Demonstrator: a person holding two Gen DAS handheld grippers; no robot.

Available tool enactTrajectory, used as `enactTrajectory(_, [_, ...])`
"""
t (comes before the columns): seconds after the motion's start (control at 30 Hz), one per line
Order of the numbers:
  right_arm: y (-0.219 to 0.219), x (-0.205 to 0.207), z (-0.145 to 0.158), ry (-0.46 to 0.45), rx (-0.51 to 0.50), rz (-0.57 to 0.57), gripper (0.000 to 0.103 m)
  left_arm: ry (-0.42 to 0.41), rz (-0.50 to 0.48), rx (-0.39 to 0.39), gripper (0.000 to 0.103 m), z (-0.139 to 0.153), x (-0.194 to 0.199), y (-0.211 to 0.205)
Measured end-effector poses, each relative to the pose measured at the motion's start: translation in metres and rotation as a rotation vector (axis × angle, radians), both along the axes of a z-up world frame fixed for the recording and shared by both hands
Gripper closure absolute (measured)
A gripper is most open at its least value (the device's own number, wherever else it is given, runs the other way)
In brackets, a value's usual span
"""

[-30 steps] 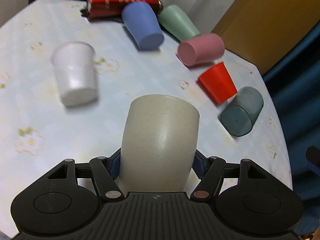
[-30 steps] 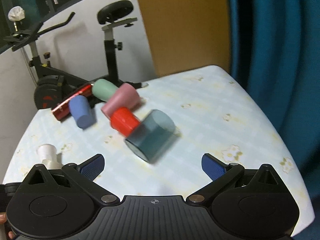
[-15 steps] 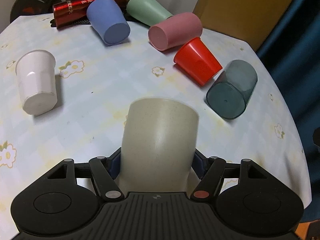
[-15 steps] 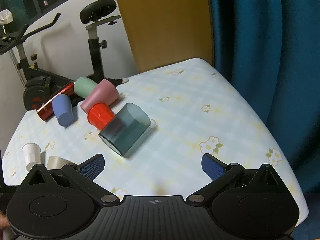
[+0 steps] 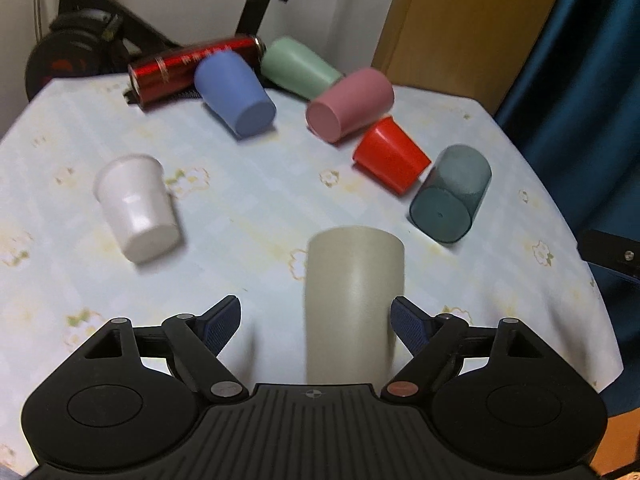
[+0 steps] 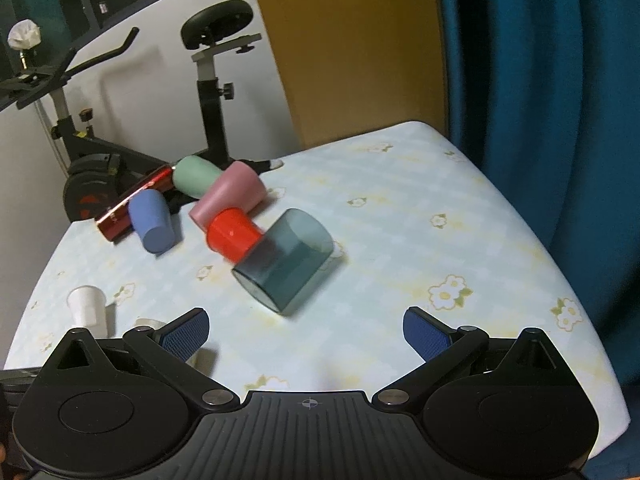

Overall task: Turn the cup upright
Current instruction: 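Lift the beige cup with the left gripper and carry it toward the right gripper, then grasp the beige cup with the right gripper while the left gripper releases it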

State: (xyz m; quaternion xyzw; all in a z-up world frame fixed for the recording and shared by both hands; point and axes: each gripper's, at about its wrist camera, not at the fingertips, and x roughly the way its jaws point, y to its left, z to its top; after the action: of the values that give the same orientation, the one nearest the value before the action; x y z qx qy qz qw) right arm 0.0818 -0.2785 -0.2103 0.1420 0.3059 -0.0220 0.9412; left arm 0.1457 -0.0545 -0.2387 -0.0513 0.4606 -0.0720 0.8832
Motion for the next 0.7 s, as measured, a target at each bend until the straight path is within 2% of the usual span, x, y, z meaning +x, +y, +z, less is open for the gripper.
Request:
enactTrajectory(0.47, [0.050, 0.011, 0.006, 0.034, -0.011, 0.100, 0.000, -0.101, 0.066, 0.098, 0.019, 0.028, -0.017, 0.043])
enactTrajectory(0.7, [0.078, 0.025, 0.000, 0.078, -0.043, 0.143, 0.000, -0.123, 0.139, 0.097, 0.019, 0.037, -0.022, 0.080])
